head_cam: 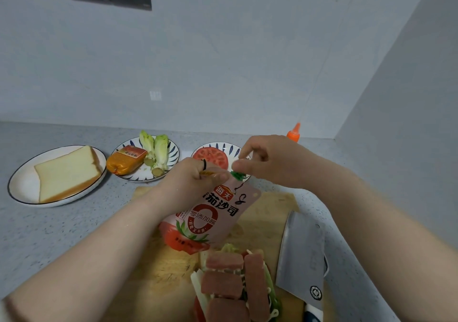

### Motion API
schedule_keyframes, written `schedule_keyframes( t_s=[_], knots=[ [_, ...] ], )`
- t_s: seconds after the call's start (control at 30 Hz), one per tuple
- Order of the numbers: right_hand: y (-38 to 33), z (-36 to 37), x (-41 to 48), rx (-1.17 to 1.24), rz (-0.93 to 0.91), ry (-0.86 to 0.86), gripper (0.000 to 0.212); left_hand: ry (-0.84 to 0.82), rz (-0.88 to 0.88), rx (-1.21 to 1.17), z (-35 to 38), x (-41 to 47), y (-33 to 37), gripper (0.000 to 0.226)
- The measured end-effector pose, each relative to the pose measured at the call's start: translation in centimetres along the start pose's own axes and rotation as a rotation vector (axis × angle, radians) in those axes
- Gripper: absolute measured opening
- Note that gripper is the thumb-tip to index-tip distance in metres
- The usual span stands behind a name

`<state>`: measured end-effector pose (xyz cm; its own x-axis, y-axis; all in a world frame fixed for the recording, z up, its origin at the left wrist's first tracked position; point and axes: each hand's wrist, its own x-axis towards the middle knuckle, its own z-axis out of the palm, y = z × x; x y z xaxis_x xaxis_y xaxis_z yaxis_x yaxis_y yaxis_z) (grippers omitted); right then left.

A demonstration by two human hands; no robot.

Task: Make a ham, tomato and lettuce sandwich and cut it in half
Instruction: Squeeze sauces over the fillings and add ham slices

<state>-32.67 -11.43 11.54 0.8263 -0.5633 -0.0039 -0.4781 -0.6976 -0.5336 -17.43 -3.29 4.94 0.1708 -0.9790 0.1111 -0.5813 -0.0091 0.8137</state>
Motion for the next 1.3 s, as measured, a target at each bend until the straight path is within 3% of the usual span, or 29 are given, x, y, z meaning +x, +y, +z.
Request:
schedule_keyframes(
  t_s=[0.07,0.2,0.4,0.6,0.7,0.77,0.83,1.03,1.2,1.3],
  knots=[
    [0.4,0.3,0.3,-0.064,0.027,0.034,0.029,-0.028,-0.014,0.002,0.1,0.1,-0.1,0.027],
    [0.4,-0.1,0.4,0.078,-0.009,-0.054,0.013,-0.088,0.023,-0.088,0.0,0.3,-0.1,0.015],
    [1.2,-1.2,0.4,0.170,-0.042,-0.117,0.037,-0.112,0.031,-0.137,-0.2,1.0,0.1,0.023],
    [2.2,-1.4,0.4,0.196,-0.057,-0.045,0.037,-0.114,0.017,-0.152,0.0,1.6,-0.4,0.021],
    [3.9,-1.4,0.6,0.244,0.003,0.099,0.028,-0.065,-0.030,-0.160,-0.1,2.0,-0.9,0.018],
    [6.1,-0.9,0.8,0.144,0.093,0.165,0.017,-0.049,-0.050,-0.168,-0.2,2.1,-1.1,0.020],
    [8.6,0.6,1.0,-0.031,0.223,0.122,0.008,-0.019,-0.050,-0.169,-0.4,2.3,-1.3,0.022],
    [13.8,7.3,1.7,-0.241,0.456,-0.086,0.024,0.025,-0.048,-0.254,-0.3,2.6,-1.6,0.021],
    [15.0,8.6,2.1,-0.266,0.465,-0.148,0.029,0.038,-0.046,-0.272,-0.3,2.3,-1.9,0.021],
    [14.9,8.6,1.7,-0.244,0.466,-0.134,0.044,0.044,-0.056,-0.281,-0.4,1.9,-1.8,0.020]
  ],
)
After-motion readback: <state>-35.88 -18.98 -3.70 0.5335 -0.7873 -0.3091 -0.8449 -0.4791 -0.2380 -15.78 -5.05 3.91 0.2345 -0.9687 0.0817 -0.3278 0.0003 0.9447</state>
